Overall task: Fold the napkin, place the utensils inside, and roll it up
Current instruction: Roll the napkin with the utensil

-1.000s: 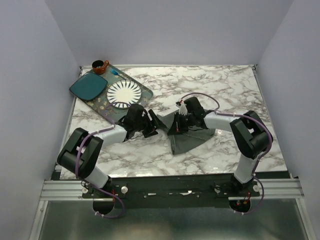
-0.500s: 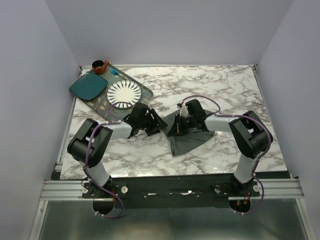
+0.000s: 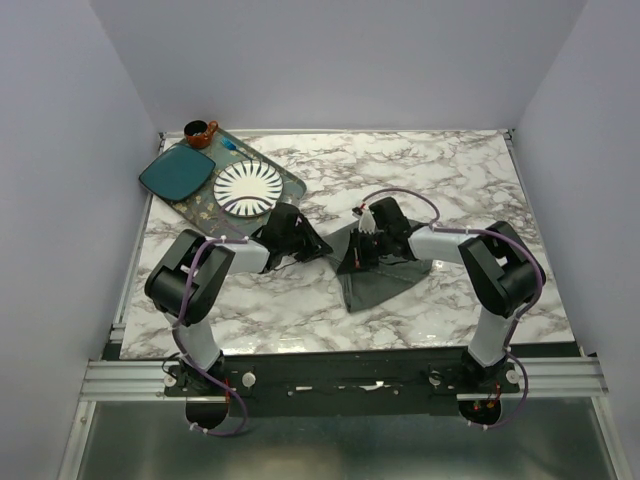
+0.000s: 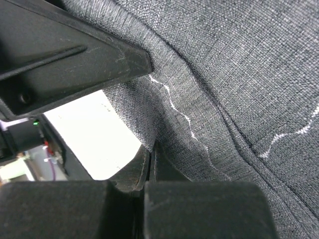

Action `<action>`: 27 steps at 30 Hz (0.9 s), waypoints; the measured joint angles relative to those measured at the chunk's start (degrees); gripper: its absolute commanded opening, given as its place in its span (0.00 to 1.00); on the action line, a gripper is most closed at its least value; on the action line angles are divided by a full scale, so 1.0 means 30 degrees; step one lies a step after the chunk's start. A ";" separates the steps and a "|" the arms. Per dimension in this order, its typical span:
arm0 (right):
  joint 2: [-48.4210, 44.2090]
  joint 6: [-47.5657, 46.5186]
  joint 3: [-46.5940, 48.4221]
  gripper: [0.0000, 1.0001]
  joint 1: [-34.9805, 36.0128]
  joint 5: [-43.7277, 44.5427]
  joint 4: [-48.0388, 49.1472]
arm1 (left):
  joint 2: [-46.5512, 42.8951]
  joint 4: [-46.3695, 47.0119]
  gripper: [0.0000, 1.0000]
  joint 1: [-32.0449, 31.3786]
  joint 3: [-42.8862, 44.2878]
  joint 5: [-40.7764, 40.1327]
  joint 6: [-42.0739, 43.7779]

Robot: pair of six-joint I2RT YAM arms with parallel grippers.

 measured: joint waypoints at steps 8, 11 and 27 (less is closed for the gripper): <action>-0.0670 -0.1501 0.1676 0.28 0.1479 0.3599 -0.3701 | -0.0080 -0.0124 0.00 -0.0211 -0.0095 0.0015 0.0284; -0.0911 -0.1719 0.2645 0.44 0.2433 0.5253 -0.5253 | -0.0211 -0.0168 0.00 -0.0233 -0.0197 0.0015 0.0168; -0.1836 -0.0372 0.4561 0.77 0.8903 1.7318 -0.9930 | -0.0321 -0.0204 0.00 -0.0226 -0.0736 0.0342 -0.1494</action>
